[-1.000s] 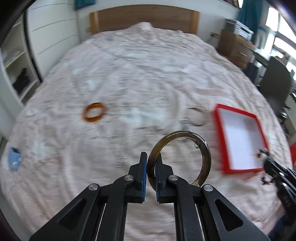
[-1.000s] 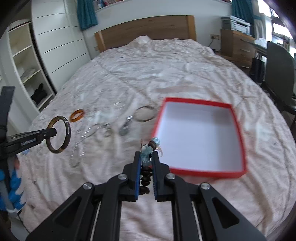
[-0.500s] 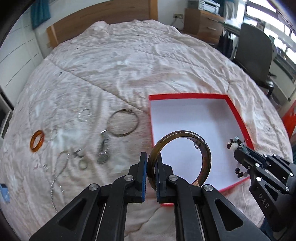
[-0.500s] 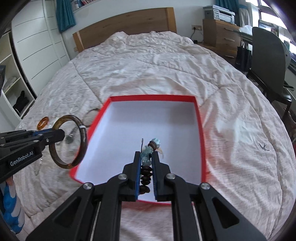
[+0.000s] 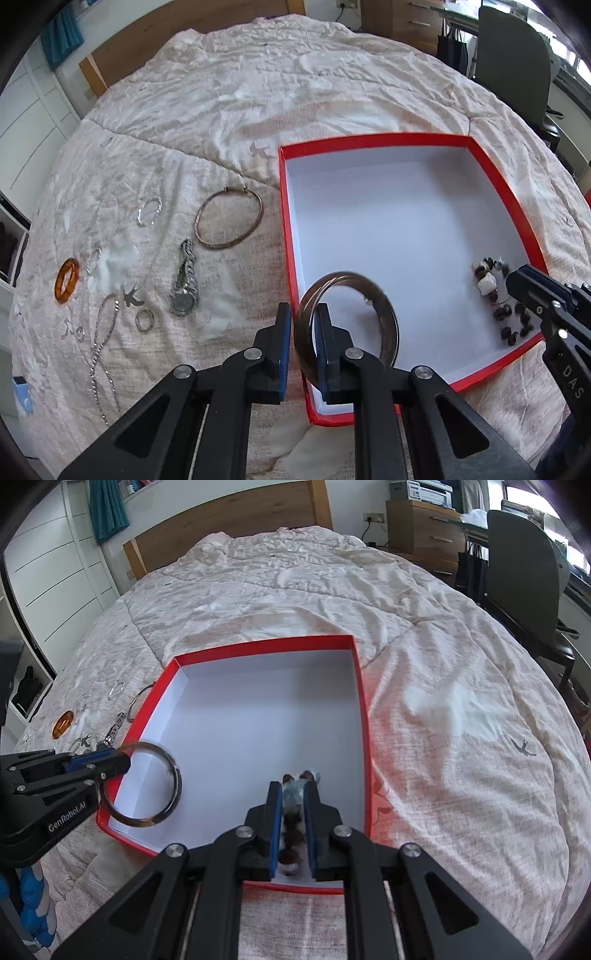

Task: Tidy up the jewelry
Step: 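Carry both items into the red box and open both tools to release, then grasp the rhinestone necklace with left tool while right tool grasps a silver ring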

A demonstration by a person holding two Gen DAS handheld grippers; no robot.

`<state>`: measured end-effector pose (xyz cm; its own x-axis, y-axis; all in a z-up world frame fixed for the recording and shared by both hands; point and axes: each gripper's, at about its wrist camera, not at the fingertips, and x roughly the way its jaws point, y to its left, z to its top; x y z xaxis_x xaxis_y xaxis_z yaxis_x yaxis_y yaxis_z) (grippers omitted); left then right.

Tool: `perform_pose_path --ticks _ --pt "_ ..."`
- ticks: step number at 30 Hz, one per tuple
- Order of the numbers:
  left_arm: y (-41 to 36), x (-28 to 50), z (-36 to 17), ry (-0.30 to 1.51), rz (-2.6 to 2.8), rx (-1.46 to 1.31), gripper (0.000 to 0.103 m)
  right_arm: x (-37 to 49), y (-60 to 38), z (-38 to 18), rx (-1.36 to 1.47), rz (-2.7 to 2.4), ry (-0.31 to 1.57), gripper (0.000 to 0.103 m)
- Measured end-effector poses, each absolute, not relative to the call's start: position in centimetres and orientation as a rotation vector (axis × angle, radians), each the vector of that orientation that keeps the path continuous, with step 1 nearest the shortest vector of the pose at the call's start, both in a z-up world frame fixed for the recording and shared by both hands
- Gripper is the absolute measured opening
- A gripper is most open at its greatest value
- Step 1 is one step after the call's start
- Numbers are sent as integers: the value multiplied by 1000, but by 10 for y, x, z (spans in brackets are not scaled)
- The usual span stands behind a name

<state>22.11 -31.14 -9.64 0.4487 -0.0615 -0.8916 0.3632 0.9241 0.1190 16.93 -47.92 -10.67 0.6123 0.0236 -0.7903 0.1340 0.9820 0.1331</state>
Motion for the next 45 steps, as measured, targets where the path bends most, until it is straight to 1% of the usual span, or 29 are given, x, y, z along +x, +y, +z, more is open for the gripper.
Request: perform_pose_path --ticks 1,3,5,7,14,17,20,23,27,33,36,39,45 --pt "-311 221 -98 1081 -267 315 18 169 -479 -107 187 -67 914 12" --pt "-310 220 -100 1087 -263 317 21 167 -481 -106 190 -72 919 18" --pt "-309 219 -102 1094 -264 305 22 163 -482 -105 190 -80 917 31" --pt "-306 217 -101 1094 -265 293 24 159 -483 -102 188 -87 912 34" --pt "-296 210 -87 1074 -269 249 29 148 -483 -92 186 -108 904 35" --pt "-285 204 -74 1057 -267 215 33 140 -484 -84 196 -115 894 35" --pt "-265 194 -61 1031 -254 197 33 133 -482 -73 204 -114 876 35" --pt "-229 187 -48 1016 -223 155 33 127 -473 -60 197 -104 857 35" --pt "-163 176 -31 990 -138 106 33 119 -453 -39 189 -74 818 35" --pt "-58 154 -11 952 -2 33 33 117 -407 -13 175 -10 774 35" --pt "-19 142 -9 944 38 0 33 116 -378 -5 161 28 763 35" --pt "9 131 -10 941 64 -18 33 117 -350 -3 153 64 760 35" --pt "41 123 -22 942 72 -71 33 122 -303 -11 134 138 777 35"
